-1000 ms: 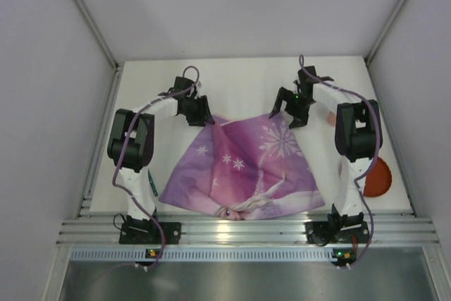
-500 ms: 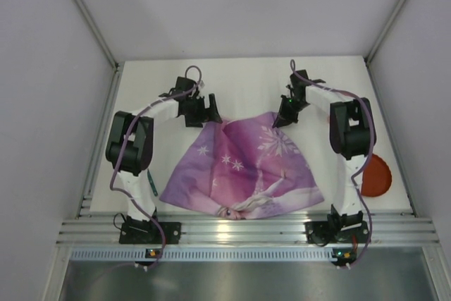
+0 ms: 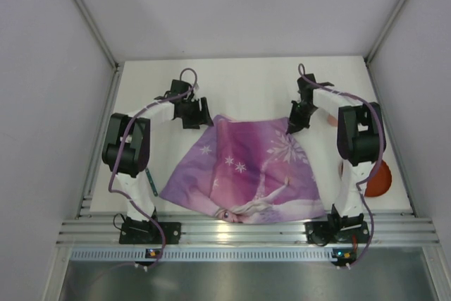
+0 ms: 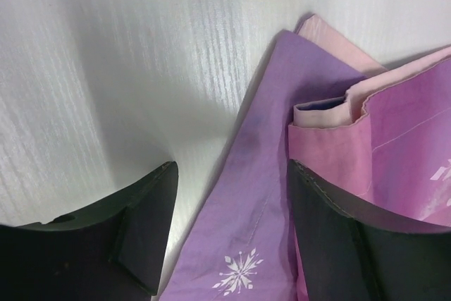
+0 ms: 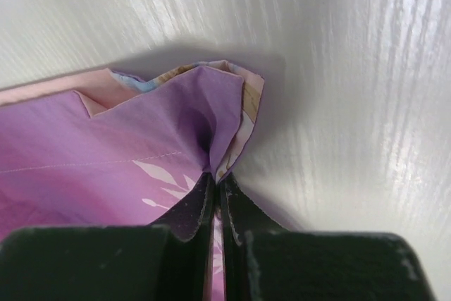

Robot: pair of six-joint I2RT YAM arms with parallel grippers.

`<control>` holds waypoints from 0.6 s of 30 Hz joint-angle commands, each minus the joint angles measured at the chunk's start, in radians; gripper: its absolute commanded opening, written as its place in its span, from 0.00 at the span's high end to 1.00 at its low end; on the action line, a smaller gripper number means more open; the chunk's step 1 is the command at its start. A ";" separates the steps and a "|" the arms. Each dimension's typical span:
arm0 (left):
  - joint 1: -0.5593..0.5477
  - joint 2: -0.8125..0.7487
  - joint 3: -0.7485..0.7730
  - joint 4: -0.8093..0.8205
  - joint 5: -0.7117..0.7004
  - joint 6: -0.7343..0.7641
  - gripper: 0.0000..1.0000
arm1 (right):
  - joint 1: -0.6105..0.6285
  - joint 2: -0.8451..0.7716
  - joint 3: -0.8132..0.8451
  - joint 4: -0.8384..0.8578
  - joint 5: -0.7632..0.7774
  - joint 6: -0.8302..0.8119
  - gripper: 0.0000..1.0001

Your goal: Set the dinner table for one person

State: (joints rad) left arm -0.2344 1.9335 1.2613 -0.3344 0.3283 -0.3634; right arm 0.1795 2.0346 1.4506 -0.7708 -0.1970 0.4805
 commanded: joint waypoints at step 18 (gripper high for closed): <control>-0.118 0.142 -0.069 -0.005 0.003 0.037 0.99 | -0.014 -0.054 -0.118 -0.007 0.076 -0.034 1.00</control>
State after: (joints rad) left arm -0.3470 2.0060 1.2690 -0.2253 0.4049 -0.3523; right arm 0.1741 1.9823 1.3724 -0.7509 -0.1818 0.4786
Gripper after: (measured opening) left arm 0.059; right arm 0.014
